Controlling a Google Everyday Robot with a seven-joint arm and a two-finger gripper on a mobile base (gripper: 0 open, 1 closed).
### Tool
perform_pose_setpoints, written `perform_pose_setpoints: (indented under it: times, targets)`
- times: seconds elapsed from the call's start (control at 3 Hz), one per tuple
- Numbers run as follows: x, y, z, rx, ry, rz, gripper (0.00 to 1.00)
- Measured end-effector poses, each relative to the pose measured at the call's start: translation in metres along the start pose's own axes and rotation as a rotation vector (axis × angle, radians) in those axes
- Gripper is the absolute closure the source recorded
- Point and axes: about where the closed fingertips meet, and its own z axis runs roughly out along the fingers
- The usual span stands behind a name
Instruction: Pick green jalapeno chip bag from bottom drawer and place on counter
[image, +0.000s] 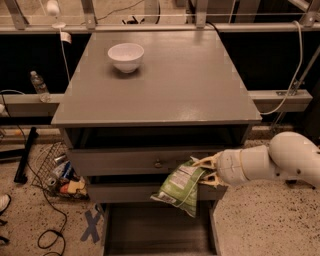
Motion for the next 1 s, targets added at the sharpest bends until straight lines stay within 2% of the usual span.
perform_pose_setpoints:
  times: [0.33,0.67,1.0]
  targets:
    - [-0.022,-0.026,-0.038,0.037,0.046,-0.022,1.00]
    - [-0.036,-0.045,-0.062,0.054,0.087,-0.054,1.00]
    - [-0.036,-0.045,-0.062,0.054,0.087,-0.054,1.00]
